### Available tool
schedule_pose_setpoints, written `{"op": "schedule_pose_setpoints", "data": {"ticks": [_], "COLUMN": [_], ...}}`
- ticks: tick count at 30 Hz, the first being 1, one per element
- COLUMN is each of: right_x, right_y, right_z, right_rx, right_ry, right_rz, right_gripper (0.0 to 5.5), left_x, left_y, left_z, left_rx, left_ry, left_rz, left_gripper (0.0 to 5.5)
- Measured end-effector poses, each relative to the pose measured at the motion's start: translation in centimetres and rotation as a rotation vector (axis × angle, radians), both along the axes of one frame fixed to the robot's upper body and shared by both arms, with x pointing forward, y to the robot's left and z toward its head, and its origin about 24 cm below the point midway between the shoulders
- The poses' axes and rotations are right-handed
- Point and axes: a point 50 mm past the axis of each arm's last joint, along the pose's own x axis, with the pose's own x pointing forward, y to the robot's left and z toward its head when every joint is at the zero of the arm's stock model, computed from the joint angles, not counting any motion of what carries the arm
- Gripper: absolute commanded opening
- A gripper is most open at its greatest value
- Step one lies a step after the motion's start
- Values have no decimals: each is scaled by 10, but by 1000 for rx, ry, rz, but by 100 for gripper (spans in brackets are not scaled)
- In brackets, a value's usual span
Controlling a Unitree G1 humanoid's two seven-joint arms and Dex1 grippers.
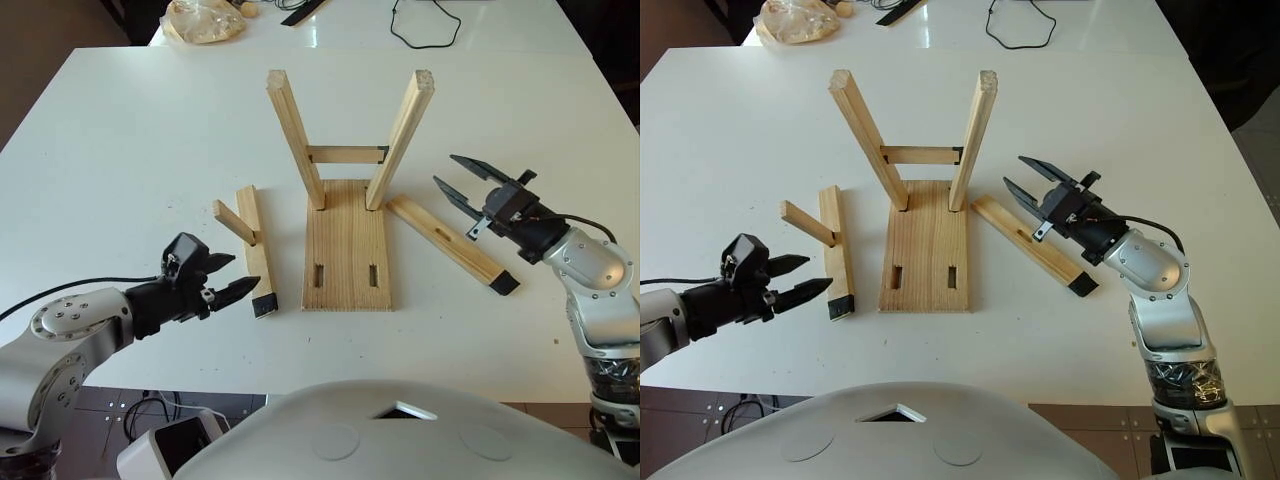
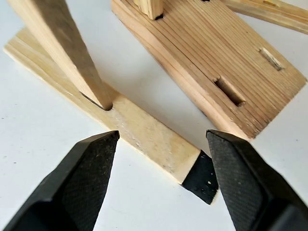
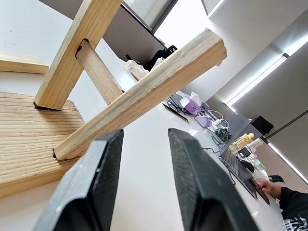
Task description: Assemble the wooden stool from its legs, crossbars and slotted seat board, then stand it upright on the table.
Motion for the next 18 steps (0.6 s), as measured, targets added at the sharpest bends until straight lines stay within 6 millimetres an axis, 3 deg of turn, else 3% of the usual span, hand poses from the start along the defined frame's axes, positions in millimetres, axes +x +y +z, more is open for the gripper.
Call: {"op": "schedule_pose_setpoints", "data": {"ticks": [9,18], "right_x": [-5,-6], "right_y": [-3,-2], "right_z": [-2,-2], "right_rx": [-7,2], "right_ry": [-1,-7], "right_rz": [-34,-55], "right_gripper": [168,168], "left_x": [-6,3], "left_y": [-6,0], "left_z": [-5,-4], "left_rx": [20,58], "left_ry": [65,30], "left_rz": [128,285], "left_gripper": [336,336]}}
